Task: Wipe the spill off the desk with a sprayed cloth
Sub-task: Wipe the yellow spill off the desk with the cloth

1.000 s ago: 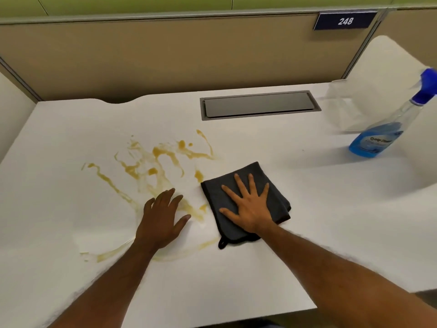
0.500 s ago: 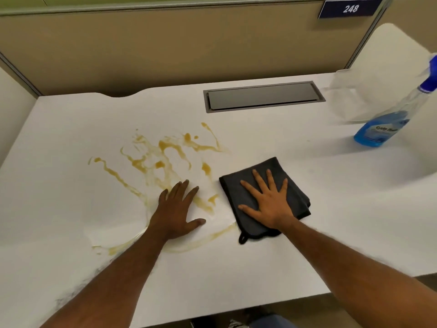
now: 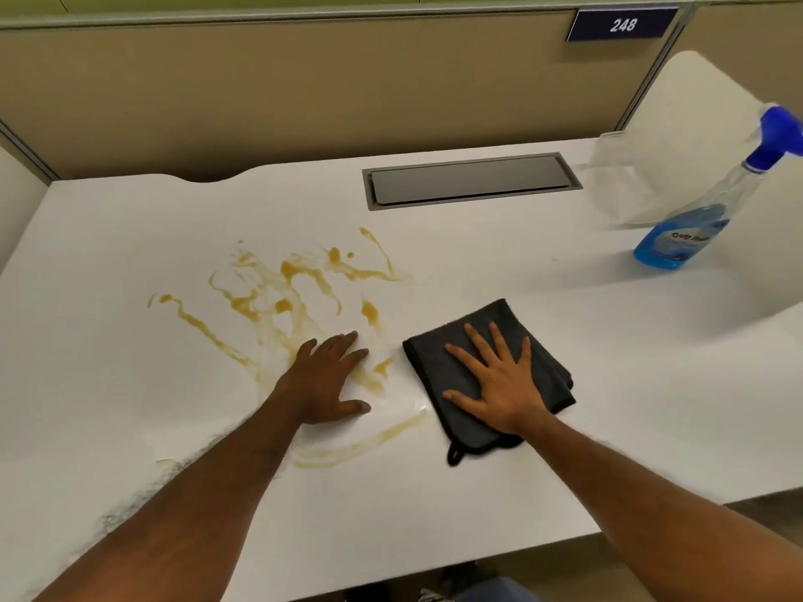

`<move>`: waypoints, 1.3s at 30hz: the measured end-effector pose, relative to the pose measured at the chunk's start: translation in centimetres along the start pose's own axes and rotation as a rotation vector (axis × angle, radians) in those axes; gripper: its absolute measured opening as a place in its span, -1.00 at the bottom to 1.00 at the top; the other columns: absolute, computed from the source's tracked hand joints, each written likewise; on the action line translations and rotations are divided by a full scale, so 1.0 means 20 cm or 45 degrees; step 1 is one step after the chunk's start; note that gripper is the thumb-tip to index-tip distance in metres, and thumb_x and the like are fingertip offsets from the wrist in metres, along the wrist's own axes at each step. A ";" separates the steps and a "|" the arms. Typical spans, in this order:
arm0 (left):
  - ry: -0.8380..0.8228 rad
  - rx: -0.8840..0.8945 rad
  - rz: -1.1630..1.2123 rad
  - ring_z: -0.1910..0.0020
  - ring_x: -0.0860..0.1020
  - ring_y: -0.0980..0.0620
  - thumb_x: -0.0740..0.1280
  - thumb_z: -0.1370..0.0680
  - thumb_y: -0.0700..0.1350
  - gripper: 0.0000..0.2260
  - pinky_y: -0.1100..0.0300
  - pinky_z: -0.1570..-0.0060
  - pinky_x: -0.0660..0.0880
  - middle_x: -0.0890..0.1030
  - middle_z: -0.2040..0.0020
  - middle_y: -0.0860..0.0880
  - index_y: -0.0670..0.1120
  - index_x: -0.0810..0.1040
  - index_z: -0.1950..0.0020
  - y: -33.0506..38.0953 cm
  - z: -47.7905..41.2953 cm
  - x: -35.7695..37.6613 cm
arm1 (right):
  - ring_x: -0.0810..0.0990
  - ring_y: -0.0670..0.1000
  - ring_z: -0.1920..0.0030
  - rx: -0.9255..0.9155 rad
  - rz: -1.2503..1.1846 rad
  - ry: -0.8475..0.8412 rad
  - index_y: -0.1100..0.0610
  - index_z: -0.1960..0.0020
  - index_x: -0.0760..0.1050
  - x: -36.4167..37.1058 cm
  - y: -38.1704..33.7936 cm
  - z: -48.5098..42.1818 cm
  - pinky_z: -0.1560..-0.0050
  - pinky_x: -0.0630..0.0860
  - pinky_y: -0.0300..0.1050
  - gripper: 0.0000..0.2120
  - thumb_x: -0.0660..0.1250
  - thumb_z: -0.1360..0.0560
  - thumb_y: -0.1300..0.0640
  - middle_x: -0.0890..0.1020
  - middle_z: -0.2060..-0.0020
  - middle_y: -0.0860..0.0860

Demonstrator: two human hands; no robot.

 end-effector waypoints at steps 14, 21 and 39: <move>0.058 0.009 0.095 -0.60 -0.12 0.04 0.19 -0.49 0.37 -0.20 -0.05 -0.54 -0.13 -0.14 -0.63 0.00 0.07 -0.01 -0.60 0.00 0.03 0.02 | -0.23 0.12 -0.59 0.056 0.033 -0.005 -0.36 -0.54 -0.12 0.00 0.05 0.10 -0.38 -0.13 0.58 -0.24 -0.15 -0.40 -0.61 -0.12 -0.61 -0.13; 0.083 0.014 0.100 -0.60 -0.07 0.03 0.21 -0.50 0.35 -0.23 -0.06 -0.53 -0.10 -0.11 -0.63 0.00 0.08 0.03 -0.60 -0.01 0.05 0.04 | -0.26 0.27 -0.57 0.451 -0.038 -0.008 -0.26 -0.57 -0.13 -0.03 -0.10 -0.15 -0.35 -0.31 0.58 -0.13 -0.24 -0.34 -0.62 -0.14 -0.61 0.02; 0.371 -0.121 0.145 -0.55 0.16 -0.03 -0.09 -0.45 0.40 -0.22 -0.07 -0.48 0.10 0.18 -0.59 -0.05 -0.02 0.27 -0.53 -0.26 0.33 -0.03 | -0.29 0.23 -0.57 0.121 0.024 -0.023 -0.28 -0.56 -0.16 0.11 -0.52 0.15 -0.35 -0.30 0.59 -0.16 -0.15 -0.39 -0.62 -0.18 -0.61 -0.02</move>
Point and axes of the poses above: each hand's wrist, its own z-axis away from the middle knuckle, its own x-axis out of the palm, y = z × x, the point moved 6 cm from there along -z, towards the middle knuckle
